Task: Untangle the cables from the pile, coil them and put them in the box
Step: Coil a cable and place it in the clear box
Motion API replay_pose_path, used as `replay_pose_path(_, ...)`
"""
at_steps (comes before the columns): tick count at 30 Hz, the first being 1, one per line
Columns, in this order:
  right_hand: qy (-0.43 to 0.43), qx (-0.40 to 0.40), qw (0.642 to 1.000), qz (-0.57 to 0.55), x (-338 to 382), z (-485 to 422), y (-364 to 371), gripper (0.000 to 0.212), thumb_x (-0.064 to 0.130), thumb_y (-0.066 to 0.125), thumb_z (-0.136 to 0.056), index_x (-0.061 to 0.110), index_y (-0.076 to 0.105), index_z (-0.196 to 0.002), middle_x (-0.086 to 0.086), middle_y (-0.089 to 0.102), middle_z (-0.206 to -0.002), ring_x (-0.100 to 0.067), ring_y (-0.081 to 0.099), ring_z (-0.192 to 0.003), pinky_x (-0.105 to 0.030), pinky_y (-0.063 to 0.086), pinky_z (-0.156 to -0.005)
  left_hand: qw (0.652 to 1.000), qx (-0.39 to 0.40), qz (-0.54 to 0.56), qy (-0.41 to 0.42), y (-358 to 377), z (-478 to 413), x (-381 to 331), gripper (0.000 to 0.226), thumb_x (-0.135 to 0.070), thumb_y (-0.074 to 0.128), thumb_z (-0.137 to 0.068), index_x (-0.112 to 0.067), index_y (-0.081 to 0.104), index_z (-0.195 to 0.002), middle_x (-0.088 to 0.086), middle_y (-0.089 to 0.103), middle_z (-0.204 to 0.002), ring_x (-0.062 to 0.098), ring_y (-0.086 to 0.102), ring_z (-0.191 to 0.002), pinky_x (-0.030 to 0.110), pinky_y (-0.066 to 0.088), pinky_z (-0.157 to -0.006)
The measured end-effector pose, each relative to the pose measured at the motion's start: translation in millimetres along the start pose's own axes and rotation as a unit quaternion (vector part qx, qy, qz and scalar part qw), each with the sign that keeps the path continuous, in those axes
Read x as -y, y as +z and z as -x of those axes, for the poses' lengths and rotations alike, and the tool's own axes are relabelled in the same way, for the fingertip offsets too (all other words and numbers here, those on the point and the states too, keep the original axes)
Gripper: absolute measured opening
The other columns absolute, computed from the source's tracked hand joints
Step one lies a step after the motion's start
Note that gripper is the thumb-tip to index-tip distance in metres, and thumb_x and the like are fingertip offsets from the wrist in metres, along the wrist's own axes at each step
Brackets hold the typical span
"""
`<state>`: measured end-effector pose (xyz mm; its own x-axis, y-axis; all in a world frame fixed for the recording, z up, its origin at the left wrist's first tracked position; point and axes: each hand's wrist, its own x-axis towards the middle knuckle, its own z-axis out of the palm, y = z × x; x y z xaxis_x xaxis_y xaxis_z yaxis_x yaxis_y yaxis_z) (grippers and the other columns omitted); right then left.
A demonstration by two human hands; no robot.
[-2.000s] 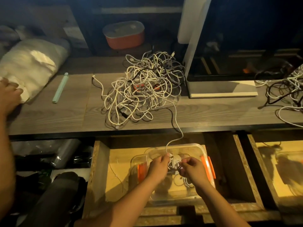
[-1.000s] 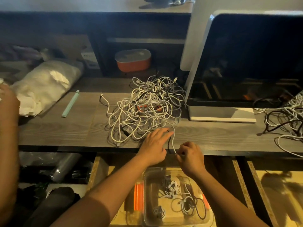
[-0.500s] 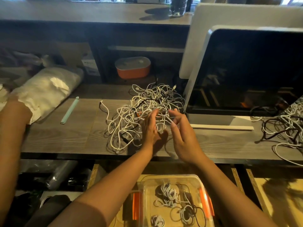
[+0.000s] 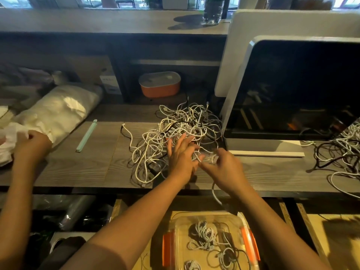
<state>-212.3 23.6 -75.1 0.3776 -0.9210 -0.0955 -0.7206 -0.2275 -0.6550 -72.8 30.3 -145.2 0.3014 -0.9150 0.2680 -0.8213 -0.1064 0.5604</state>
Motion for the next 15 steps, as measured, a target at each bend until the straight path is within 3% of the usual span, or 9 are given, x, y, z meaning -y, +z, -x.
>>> replay_pose_path(3, 0.007, 0.080, 0.992, 0.096, -2, 1, 5, 0.023, 0.041, 0.066, -0.085, 0.020, 0.061, -0.077, 0.003, 0.060, -0.077, -0.010, 0.056, -0.070, -0.028, 0.049, -0.064, 0.997, -0.038, -0.051, 0.044, -5, 3, -3, 0.032, -0.036, 0.065, -0.085, -0.017, 0.063, -0.111, -0.001, 0.053, -0.135, 0.018, 0.029, -0.140, 0.034, -0.012, -0.113)
replay_pose_path(5, -0.009, 0.086, 0.992, 0.090, -3, 1, 7, 0.017, 0.035, 0.062, -0.089, 0.022, 0.062, -0.079, 0.005, 0.060, -0.084, -0.008, 0.055, -0.075, -0.026, 0.049, -0.069, 0.998, -0.033, -0.046, 0.041, -7, 4, -4, 0.024, -0.032, 0.064, -0.086, -0.017, 0.062, -0.106, 0.000, 0.054, -0.135, 0.016, 0.029, -0.140, 0.036, -0.009, -0.114)
replay_pose_path(7, -0.025, 0.027, 0.999, -0.012, -1, 0, 8, 0.016, 0.032, 0.058, -0.092, 0.025, 0.058, -0.077, 0.010, 0.054, -0.091, -0.007, 0.053, -0.083, -0.025, 0.046, -0.074, 0.998, -0.032, -0.034, 0.030, -8, 5, 1, 0.019, -0.027, 0.063, -0.087, -0.018, 0.062, -0.105, -0.002, 0.053, -0.136, 0.015, 0.028, -0.140, 0.037, -0.007, -0.114)
replay_pose_path(9, -0.021, -0.031, 0.984, -0.173, 6, 0, 6, 0.022, 0.027, 0.054, -0.094, 0.023, 0.055, -0.072, 0.017, 0.053, -0.101, -0.003, 0.050, -0.097, -0.025, 0.042, -0.085, 0.999, -0.014, -0.041, 0.025, -11, 4, 3, 0.026, -0.030, 0.060, -0.090, -0.022, 0.059, -0.115, -0.007, 0.047, -0.141, 0.013, 0.021, -0.142, 0.038, -0.007, -0.113)
replay_pose_path(12, 0.046, -0.055, 0.901, -0.427, 18, 1, 4, 0.021, 0.025, 0.051, -0.094, 0.016, 0.056, -0.077, 0.015, 0.059, -0.120, -0.004, 0.051, -0.112, -0.027, 0.039, -0.093, 0.998, 0.037, -0.053, 0.005, -9, 1, 3, 0.040, -0.033, 0.054, -0.092, -0.029, 0.047, -0.132, -0.008, 0.032, -0.150, 0.013, 0.008, -0.145, 0.041, -0.009, -0.114)
replay_pose_path(15, 0.082, -0.077, 0.830, -0.547, 26, -3, 0, 0.020, 0.023, 0.043, -0.097, 0.013, 0.056, -0.087, -0.005, 0.070, -0.102, -0.017, 0.064, -0.101, -0.034, 0.047, -0.091, 0.996, 0.071, -0.056, -0.027, -6, -1, 8, 0.047, -0.038, 0.051, -0.093, -0.032, 0.038, -0.139, -0.008, 0.020, -0.156, 0.014, 0.004, -0.146, 0.041, -0.014, -0.115)
